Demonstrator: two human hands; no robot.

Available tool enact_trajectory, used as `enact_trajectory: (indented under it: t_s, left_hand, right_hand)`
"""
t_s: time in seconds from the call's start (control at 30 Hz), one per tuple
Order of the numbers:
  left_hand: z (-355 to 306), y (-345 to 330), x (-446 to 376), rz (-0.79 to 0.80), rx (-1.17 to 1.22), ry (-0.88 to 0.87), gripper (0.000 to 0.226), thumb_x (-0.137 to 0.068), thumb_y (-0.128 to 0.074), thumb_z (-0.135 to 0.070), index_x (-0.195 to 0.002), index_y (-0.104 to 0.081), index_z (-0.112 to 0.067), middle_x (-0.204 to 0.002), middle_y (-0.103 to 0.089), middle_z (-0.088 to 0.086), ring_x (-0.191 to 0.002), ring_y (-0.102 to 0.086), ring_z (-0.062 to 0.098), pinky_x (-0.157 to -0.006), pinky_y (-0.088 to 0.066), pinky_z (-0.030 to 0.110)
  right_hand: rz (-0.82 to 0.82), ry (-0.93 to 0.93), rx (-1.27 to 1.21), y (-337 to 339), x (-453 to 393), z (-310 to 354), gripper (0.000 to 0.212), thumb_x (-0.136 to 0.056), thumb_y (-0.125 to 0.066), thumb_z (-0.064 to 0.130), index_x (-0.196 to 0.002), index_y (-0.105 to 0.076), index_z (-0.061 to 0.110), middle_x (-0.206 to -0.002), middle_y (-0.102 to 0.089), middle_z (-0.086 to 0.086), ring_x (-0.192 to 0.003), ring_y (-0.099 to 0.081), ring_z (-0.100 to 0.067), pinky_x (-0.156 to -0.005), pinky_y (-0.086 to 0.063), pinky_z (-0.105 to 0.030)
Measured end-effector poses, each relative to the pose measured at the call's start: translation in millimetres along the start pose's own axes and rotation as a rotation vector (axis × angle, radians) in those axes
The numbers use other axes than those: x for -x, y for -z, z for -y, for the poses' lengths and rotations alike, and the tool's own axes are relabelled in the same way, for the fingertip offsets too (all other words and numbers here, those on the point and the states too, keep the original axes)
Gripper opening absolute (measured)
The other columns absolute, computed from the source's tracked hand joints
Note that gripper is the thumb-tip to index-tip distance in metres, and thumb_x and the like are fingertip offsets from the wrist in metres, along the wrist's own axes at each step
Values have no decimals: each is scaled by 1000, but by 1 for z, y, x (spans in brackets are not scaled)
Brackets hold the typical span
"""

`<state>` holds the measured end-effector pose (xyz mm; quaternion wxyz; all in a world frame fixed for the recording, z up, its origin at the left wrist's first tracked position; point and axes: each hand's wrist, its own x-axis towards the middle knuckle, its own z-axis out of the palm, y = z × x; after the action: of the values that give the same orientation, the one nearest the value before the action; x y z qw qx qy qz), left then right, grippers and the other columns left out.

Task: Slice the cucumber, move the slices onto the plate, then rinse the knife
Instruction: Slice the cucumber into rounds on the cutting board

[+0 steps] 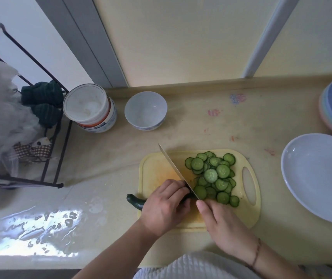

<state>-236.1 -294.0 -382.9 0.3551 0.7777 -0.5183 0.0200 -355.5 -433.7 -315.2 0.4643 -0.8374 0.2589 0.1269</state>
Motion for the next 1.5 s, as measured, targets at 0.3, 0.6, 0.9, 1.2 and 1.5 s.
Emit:
enact_trajectory:
  t_s: [0.3,0.6,0.9,1.2,1.5]
  left_hand:
    - [-3,4,-1,-16,-12,2,13,-85,-76,-11,-97,-73,-6,-102,-68,5,-91,-63,21,-83,-55,27]
    - [-3,2,-2,-41,-7,-2,10,-82,-76,-7,-92,-74,-6,-98,-68,4,-85,-63,22,-81,-54,28]
    - [-2,1,-1,-27,0,-15,8,-86,-72,-8,-94,-74,-5,-99,-69,5,-87,-64,24,-79,-56,32]
    - [0,-1,0,-30,5,-14,10,-87,-75,-9,-96,-75,-5,-102,-70,5,-89,-66,25,-80,-56,33]
    - [-2,2,0,-18,-5,-4,11,-86,-74,-12,-96,-73,-5,-100,-67,6,-88,-63,23,-79,-55,31]
  right_hand:
    - [45,-69,-88,17,-3,-10,56,-87,-23,63,-66,-44,16,-42,-39,8,-39,-34,-5,-50,-36,-28]
    - [13,8,-139,20,26,13,55,-82,-28,67,-66,-43,16,-48,-39,1,-45,-36,-11,-51,-33,-38]
    - [-35,-2,-68,15,31,6,82,-70,-13,89,-66,-47,15,-66,-55,-19,-56,-52,-22,-61,-41,-38]
    - [-20,16,-22,-2,-2,4,50,-86,-21,62,-67,-48,24,-58,-56,0,-58,-54,-11,-64,-45,-32]
    - [50,-70,-109,12,-10,-11,56,-87,-22,63,-67,-45,15,-44,-37,6,-37,-34,-5,-44,-29,-21]
